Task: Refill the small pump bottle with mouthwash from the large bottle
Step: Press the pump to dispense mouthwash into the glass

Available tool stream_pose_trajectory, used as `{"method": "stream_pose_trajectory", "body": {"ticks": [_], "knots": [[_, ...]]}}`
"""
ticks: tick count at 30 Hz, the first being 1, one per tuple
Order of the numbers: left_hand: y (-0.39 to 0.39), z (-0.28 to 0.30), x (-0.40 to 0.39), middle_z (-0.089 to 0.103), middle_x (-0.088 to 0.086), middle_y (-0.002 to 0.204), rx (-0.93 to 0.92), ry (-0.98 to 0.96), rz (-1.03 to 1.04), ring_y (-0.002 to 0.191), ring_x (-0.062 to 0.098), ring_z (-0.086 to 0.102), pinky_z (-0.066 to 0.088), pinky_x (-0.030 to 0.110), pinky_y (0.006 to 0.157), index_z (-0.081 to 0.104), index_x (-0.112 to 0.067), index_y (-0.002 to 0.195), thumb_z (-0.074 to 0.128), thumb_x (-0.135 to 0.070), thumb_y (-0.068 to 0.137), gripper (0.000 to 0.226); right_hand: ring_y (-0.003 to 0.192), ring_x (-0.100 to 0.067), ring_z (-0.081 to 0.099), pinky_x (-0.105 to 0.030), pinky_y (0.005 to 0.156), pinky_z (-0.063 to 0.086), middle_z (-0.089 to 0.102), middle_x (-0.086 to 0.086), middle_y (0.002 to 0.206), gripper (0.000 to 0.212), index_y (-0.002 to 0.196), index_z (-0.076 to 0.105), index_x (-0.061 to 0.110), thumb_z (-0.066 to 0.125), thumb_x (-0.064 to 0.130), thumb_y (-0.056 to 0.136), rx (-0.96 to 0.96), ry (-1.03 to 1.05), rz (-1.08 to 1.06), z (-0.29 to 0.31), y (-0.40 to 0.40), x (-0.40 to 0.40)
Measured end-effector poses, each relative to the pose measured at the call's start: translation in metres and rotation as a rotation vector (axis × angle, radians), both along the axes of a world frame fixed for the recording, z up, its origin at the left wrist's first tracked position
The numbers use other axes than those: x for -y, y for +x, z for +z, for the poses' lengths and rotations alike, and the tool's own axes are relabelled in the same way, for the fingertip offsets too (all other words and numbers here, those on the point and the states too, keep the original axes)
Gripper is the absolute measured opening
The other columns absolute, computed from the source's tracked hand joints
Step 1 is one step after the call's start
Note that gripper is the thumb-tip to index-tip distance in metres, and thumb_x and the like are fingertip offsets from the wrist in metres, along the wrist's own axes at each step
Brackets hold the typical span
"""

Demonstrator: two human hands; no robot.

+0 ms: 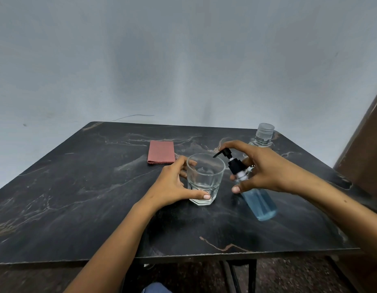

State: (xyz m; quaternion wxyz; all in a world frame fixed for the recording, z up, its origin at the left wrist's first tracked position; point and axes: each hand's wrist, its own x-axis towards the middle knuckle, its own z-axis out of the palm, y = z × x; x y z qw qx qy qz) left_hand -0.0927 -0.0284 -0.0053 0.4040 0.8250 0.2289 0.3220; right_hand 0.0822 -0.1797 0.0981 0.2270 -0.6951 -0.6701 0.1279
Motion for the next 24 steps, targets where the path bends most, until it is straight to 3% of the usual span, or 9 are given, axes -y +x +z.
{"method": "stream_pose_trajectory", "body": {"ticks": [3,6,8,15,20,24], "knots": [[0.0003,-0.0001,-0.0001,0.062,-0.017,0.114,-0.001,0.001,-0.001,0.100,0.000,0.061,0.052,0.022,0.073,0.053,-0.038,0.110,0.087,-0.057,0.043,0.077,0.083,0.001,0.069,-0.014,0.074,0.054,0.066,0.015,0.086,0.090,0.128,0.037,0.047,0.089,0.018,0.060,0.005,-0.027,0.017,0.0016,0.0010,0.0014],[0.0005,0.0002,-0.0001,0.063,-0.018,0.113,-0.003,0.008,0.002,0.099,-0.002,0.061,0.053,0.021,0.073,0.052,-0.038,0.110,0.087,-0.058,0.044,0.078,0.091,-0.006,0.069,-0.034,0.085,0.056,0.068,0.010,0.092,0.092,0.129,0.036,0.049,0.090,0.026,0.058,0.058,-0.045,0.016,0.0026,-0.0001,0.0022],[0.0007,0.0002,0.0000,0.063,-0.018,0.113,-0.002,0.008,0.003,0.099,-0.002,0.061,0.053,0.020,0.073,0.053,-0.038,0.111,0.087,-0.059,0.043,0.079,0.089,-0.006,0.069,-0.038,0.086,0.056,0.070,0.009,0.092,0.089,0.128,0.038,0.050,0.089,0.028,0.058,0.065,-0.039,0.010,0.0019,-0.0008,0.0028],[0.0008,-0.0004,0.0004,0.062,-0.018,0.114,-0.006,0.013,0.007,0.100,-0.001,0.061,0.053,0.021,0.073,0.053,-0.038,0.110,0.086,-0.061,0.042,0.080,0.077,-0.003,0.069,-0.036,0.083,0.056,0.071,0.009,0.075,0.066,0.107,0.050,0.047,0.089,0.025,0.059,0.059,-0.004,-0.034,-0.0003,-0.0028,0.0043],[0.0005,0.0005,0.0011,0.062,-0.018,0.113,-0.003,0.014,0.008,0.099,-0.002,0.061,0.051,0.017,0.069,0.052,-0.038,0.111,0.086,-0.060,0.043,0.079,0.094,-0.011,0.067,-0.036,0.089,0.054,0.064,0.017,0.087,0.085,0.132,0.042,0.045,0.087,0.026,0.063,0.055,0.003,-0.030,0.0016,-0.0062,0.0044],[0.0000,0.0005,0.0012,0.062,-0.017,0.114,0.000,0.012,0.004,0.100,0.000,0.061,0.051,0.018,0.071,0.052,-0.037,0.111,0.086,-0.060,0.043,0.079,0.092,-0.004,0.067,-0.027,0.086,0.053,0.070,0.010,0.094,0.084,0.133,0.039,0.046,0.086,0.025,0.065,0.078,-0.007,-0.010,0.0028,-0.0067,0.0046]]}}
